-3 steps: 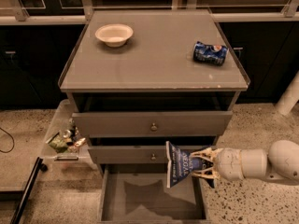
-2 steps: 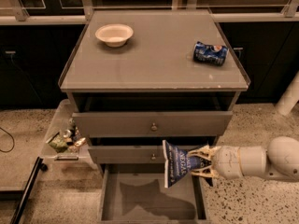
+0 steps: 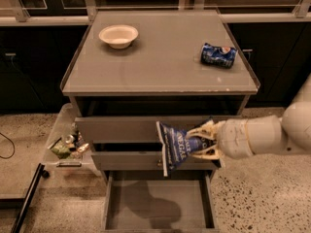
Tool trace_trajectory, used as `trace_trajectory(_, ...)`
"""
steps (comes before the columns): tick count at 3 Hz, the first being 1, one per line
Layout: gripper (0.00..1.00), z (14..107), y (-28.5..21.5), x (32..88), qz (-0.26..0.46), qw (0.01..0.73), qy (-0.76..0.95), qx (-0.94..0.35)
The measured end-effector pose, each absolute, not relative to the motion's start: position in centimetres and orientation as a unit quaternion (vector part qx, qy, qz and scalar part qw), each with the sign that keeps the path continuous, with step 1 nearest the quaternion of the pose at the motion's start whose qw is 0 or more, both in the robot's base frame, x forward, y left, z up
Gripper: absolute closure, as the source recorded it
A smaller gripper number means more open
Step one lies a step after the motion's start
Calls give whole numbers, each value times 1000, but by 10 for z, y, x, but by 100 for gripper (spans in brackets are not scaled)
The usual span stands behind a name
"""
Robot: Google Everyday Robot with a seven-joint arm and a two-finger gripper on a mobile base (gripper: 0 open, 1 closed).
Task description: Pick blue chip bag from bottom drawer and place on counter
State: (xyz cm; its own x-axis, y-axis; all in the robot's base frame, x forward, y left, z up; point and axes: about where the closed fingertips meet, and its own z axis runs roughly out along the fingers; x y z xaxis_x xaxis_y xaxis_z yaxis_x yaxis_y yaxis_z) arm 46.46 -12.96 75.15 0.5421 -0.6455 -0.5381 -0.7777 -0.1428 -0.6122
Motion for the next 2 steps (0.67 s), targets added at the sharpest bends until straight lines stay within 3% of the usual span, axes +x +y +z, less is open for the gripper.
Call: trace_trajectory(2, 100, 898, -116, 488, 12, 464, 454, -761)
